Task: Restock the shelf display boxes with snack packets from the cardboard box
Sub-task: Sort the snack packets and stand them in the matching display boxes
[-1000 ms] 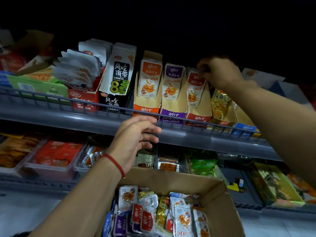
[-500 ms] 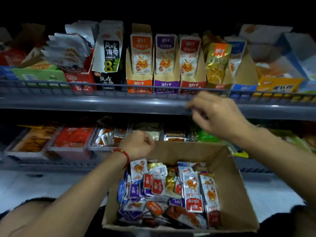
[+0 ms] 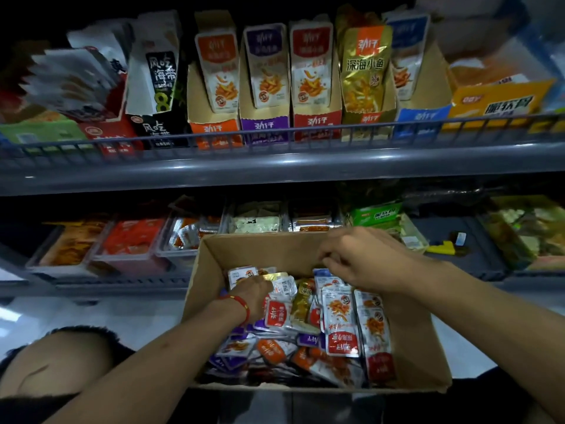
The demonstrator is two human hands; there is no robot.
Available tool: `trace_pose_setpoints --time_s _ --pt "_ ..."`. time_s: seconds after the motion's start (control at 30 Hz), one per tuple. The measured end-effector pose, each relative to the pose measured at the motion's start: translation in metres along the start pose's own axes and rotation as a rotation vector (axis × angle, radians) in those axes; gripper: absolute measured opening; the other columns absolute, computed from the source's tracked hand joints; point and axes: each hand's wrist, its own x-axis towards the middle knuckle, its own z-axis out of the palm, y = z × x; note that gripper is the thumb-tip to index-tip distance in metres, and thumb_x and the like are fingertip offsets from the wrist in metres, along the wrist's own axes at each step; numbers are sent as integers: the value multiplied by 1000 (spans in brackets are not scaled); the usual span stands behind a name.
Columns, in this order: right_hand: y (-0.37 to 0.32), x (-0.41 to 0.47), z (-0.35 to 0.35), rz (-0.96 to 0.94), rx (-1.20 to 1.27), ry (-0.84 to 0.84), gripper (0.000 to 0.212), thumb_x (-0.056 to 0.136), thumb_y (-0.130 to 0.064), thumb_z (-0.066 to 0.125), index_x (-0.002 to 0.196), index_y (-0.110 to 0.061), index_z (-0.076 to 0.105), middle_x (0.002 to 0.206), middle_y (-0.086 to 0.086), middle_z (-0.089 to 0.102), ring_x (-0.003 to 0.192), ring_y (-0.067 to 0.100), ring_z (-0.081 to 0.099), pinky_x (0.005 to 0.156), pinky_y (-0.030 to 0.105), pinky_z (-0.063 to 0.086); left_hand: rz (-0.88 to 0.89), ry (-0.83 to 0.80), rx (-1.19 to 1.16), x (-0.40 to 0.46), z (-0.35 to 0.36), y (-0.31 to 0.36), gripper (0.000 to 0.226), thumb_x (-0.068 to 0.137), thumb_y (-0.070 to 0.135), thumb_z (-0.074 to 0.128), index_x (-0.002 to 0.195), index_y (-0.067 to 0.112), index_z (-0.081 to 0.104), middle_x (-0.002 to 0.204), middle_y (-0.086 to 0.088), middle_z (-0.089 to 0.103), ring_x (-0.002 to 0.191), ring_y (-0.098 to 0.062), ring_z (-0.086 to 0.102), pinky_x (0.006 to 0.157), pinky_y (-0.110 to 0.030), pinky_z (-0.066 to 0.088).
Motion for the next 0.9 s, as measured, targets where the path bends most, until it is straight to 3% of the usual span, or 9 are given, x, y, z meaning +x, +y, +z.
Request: trace_pose_setpoints --time_s 0.2,0.27,0.33,0.4,0.53,0.63,0.73,0.83,0.9 --pt "5 -1 1 18 15 -24 17 100 -31 52 105 -29 69 106 -13 65 82 7 58 69 33 53 -69 13 -108 5 -6 1 56 90 21 73 141 18 49 144 -10 45 132 -24 48 109 -27 36" --pt "6 -1 3 24 13 -36 17 100 -31 52 103 -29 69 105 -12 66 80 7 60 69 34 55 -73 12 -134 5 -16 0 47 81 12 80 124 17 62 138 -5 53 123 -22 55 103 -27 45" --pt "6 0 4 34 16 -47 17 100 -32 53 104 -29 69 102 -12 67 79 6 60 70 34 56 -10 91 -151 1 -26 0 17 86 -4 68 97 9 67 131 -5 56 106 -22 60 92 -36 54" --pt "5 1 4 51 30 -68 17 101 -32 54 107 -30 69 98 -14 68 76 2 59 72 31 55 40 187 -331 -12 -42 4 19 89 -11 58 90 7 65 117 -8 63 95 -19 62 82 -37 57" --pt "-2 8 5 76 163 -76 21 99 -36 62 117 -31 69 106 -15 71 85 -1 64 77 27 56 86 318 -750 -48 -86 18 28 89 -7 64 103 17 66 79 -1 67 75 -6 65 64 -17 52" --pt "-13 13 7 114 385 -121 34 94 -49 68 121 -29 66 109 -14 72 92 0 67 81 30 59 224 395 -934 -70 -104 23 23 87 3 73 101 19 67 74 -4 71 76 -17 72 69 -37 59" --pt "-26 14 5 223 708 -138 27 94 -41 71 115 -25 66 102 -8 75 86 5 74 78 33 62 249 390 -1223 -87 -113 32 22 87 8 75 106 15 68 87 -10 76 87 -27 75 77 -48 62" --pt "-38 13 -4 374 1005 24 20 93 -25 73 112 -18 69 99 -2 78 87 12 76 79 36 63 252 391 -1431 -98 -122 39 29 86 14 77 112 11 65 98 -12 76 93 -31 74 85 -58 59" --pt "-44 12 -9 475 1178 160 20 91 -20 73 111 -16 70 99 -1 79 88 16 77 80 36 63 276 241 -1472 -103 -120 41 39 83 13 78 119 9 61 104 -12 76 97 -32 74 89 -56 58"
